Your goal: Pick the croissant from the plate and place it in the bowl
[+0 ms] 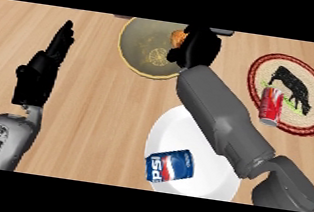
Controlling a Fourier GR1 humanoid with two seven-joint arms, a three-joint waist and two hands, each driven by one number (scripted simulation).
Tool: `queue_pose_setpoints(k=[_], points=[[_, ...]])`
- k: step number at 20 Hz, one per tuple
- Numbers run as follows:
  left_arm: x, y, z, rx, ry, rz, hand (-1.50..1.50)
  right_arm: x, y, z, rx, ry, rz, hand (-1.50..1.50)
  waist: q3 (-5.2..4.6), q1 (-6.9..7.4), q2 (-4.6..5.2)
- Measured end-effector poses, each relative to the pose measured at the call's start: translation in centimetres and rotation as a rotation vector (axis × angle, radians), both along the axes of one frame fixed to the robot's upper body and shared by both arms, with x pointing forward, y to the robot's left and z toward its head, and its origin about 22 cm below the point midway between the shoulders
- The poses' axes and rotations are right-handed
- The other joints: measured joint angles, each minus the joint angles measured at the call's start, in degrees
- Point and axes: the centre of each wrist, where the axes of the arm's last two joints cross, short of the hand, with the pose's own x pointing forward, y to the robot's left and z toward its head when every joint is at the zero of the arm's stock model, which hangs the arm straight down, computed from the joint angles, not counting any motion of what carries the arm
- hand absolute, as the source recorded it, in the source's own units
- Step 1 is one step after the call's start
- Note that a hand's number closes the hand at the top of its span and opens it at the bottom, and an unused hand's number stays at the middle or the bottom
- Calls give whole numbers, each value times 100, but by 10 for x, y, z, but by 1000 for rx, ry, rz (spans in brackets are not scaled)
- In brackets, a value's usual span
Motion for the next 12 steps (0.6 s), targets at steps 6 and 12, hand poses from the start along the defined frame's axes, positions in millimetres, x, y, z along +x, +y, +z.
queue_pose_setpoints(k=[6, 12], points=[[-2, -3, 6, -3, -16, -7, 0, -4, -7, -10, 154, -7, 42, -150, 16, 46, 55], [0, -1, 8, 0, -10, -3, 0, -6, -6, -7, 252, -96, 126, -150, 18, 7, 55]])
